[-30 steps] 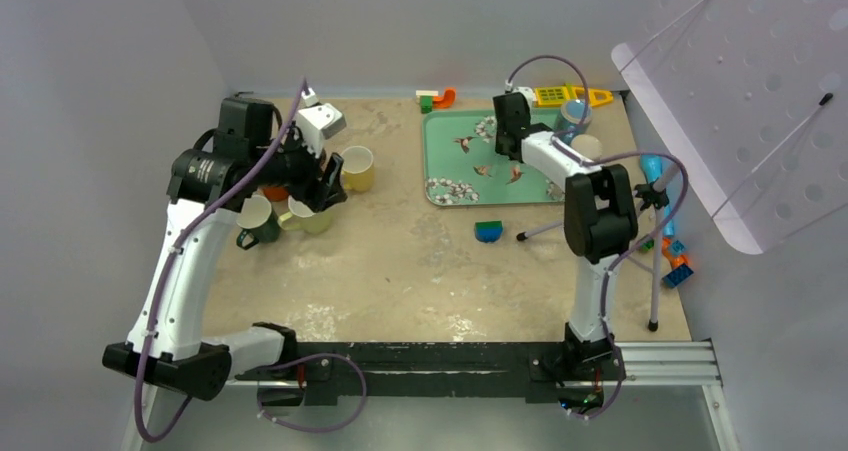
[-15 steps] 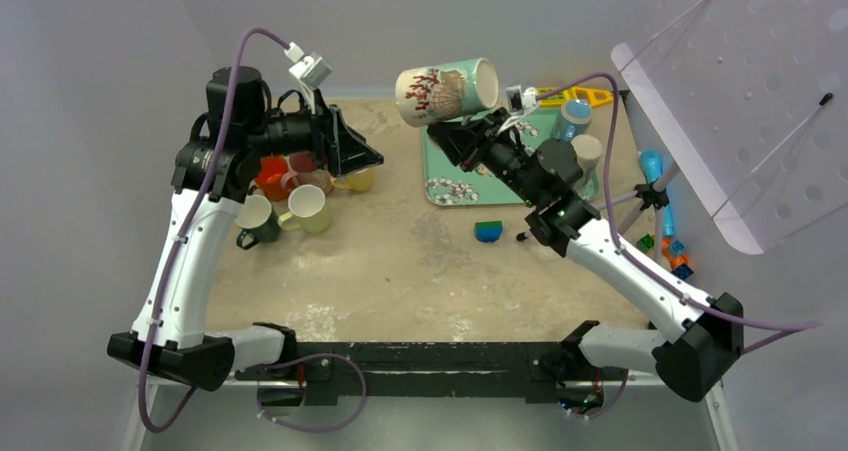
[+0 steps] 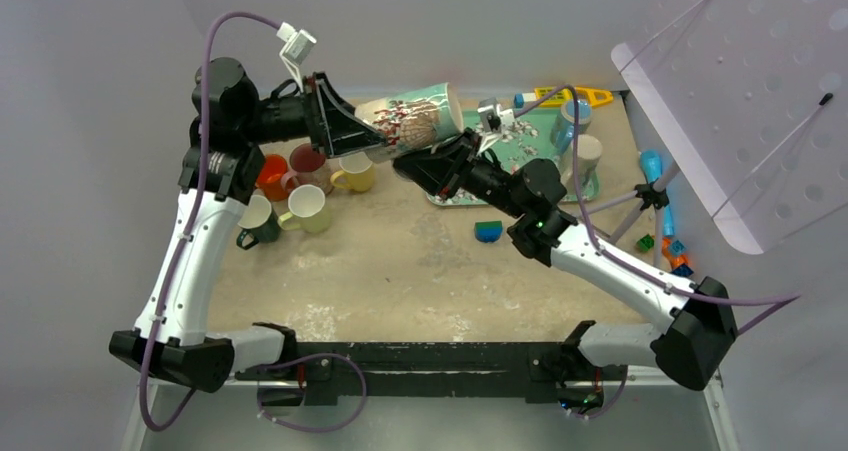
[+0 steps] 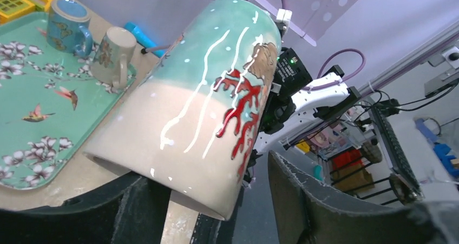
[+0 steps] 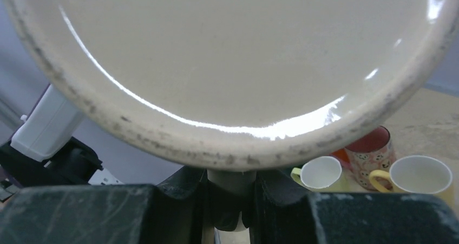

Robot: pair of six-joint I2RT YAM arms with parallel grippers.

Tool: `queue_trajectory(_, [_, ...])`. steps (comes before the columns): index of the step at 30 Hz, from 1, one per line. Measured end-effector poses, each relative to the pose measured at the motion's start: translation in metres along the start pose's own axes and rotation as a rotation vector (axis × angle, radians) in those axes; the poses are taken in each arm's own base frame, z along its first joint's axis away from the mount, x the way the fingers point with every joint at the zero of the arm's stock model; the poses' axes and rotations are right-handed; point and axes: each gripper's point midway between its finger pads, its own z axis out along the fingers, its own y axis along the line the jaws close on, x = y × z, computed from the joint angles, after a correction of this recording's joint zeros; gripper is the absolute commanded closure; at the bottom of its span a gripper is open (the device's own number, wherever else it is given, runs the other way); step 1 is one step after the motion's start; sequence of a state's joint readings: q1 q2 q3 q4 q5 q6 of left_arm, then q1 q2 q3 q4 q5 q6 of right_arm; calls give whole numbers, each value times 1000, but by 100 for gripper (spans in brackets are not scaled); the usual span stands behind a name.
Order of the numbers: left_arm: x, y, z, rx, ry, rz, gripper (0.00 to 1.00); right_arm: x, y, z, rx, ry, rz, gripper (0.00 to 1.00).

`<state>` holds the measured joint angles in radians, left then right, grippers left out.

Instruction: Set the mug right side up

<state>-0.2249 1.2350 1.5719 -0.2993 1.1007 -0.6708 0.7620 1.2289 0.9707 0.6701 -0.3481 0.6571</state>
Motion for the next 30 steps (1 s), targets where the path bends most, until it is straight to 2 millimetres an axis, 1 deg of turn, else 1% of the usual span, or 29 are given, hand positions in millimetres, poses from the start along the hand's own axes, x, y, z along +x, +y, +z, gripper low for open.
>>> queue_trajectory(1, [0,1,1,5,4,-19,61,3,3,2,-14,7,5,100])
queue_trajectory(3, [2,3,2,11,12,-73,99,3,7,6,-33,4,6,100])
queue_trajectory(4, [2,2,2,18,15,-93,100,2,6,9,-32,2,1,96])
queue_trajectory(5, [4,-3,2,34,29,-139,100,1,2,11,-28,0,-10,75])
queue_trajectory(6, [4,-6,1,38,33,-150,100,-1,1,14,-34,2,-20,54])
queue_trajectory(7, [3,-7,-1,31,30,-152,100,-2,0,16,-27,13,-26,41])
queue_trajectory(8, [2,-7,-2,20,24,-126,100,-4,-2,18,-4,23,-39,33])
queue_trajectory(9, [-1,-6,-4,-7,8,-95,100,-6,-10,20,55,35,-56,27])
queue_trajectory(10, [-2,0,-5,-65,-15,-67,100,-5,-17,21,105,51,-70,22])
queue_trajectory(12, [5,15,-11,-178,-22,-35,100,-5,-41,15,251,78,-129,16])
queue_trajectory(13, [10,27,-16,-252,-20,-23,100,-5,-50,10,307,82,-150,15])
queue_trajectory(15, [23,53,-27,-402,7,-7,100,-10,-74,-8,461,84,-201,15])
queue_trajectory(16, [29,65,-32,-464,28,1,100,-17,-88,-19,542,78,-229,15])
queue_trajectory(17, [38,82,-40,-543,64,13,100,-23,-100,-31,616,70,-249,16])
queue_trajectory(19, [55,108,-49,-648,145,26,100,-32,-124,-51,743,64,-270,17])
queue_trajectory(20, [67,123,-52,-699,206,35,100,-35,-139,-65,823,65,-274,17])
queue_trajectory(22, [95,150,-55,-773,364,56,100,-37,-178,-96,1015,80,-272,18])
queue_trajectory(24, [127,173,-54,-814,542,76,100,-32,-217,-127,1206,110,-274,18])
queue_trajectory(26, [158,192,-55,-836,709,102,100,-18,-252,-156,1370,168,-286,18])
queue_trajectory(28, [182,204,-60,-851,843,132,100,-1,-274,-179,1485,234,-297,19])
queue_trajectory(30, [202,212,-67,-859,969,158,100,13,-289,-197,1568,287,-306,19])
